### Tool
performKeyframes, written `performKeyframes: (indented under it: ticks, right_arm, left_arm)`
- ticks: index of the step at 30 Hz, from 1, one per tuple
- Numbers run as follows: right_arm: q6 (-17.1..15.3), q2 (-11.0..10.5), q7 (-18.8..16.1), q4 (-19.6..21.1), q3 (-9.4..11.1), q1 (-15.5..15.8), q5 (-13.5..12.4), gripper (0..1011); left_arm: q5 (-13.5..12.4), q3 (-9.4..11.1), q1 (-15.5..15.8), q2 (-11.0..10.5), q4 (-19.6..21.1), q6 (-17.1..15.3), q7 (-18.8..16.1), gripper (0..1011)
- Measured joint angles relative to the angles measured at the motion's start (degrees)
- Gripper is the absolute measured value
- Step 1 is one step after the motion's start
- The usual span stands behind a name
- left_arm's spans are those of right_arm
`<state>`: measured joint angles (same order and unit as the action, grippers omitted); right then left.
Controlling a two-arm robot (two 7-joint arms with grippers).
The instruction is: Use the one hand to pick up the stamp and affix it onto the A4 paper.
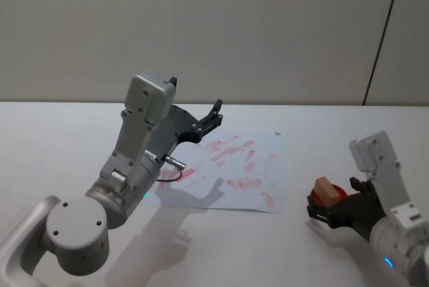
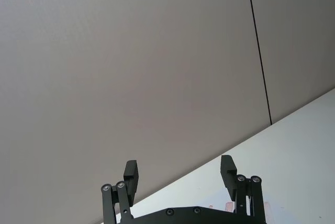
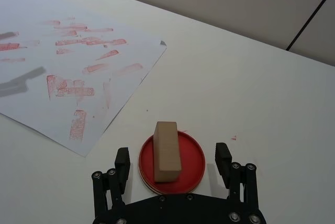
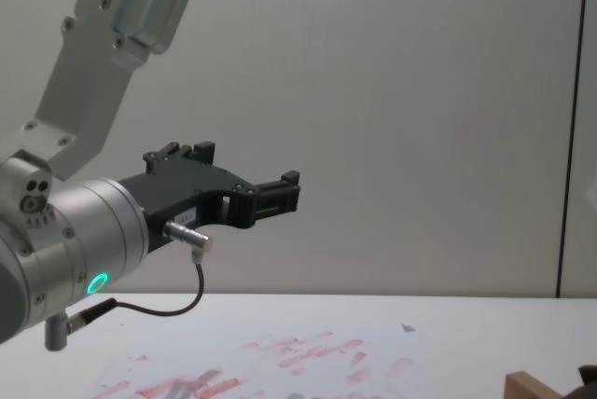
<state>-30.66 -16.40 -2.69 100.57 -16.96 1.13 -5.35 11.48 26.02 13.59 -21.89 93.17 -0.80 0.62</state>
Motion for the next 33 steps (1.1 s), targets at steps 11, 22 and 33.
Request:
performKeyframes:
  ticks: [11,22,33]
  right_arm:
    - [-0.3,2.1,-0.8,-3.4,-0.8,-2.1,2.2,976]
    - [-0.3,3.0,-1.3,-4.9,-1.2,-3.1,3.1,704]
    - [-0.3,3.4,-1.4,-5.4,-1.3,-3.4,3.4,342]
  left_arm:
    - [0.0,0.0,0.0,0.0,0.0,0.0,0.0,1002]
    - [0.0,0.0,0.0,0.0,0.0,0.0,0.0,1002]
    - [0.0,0.0,0.0,0.0,0.0,0.0,0.0,1003]
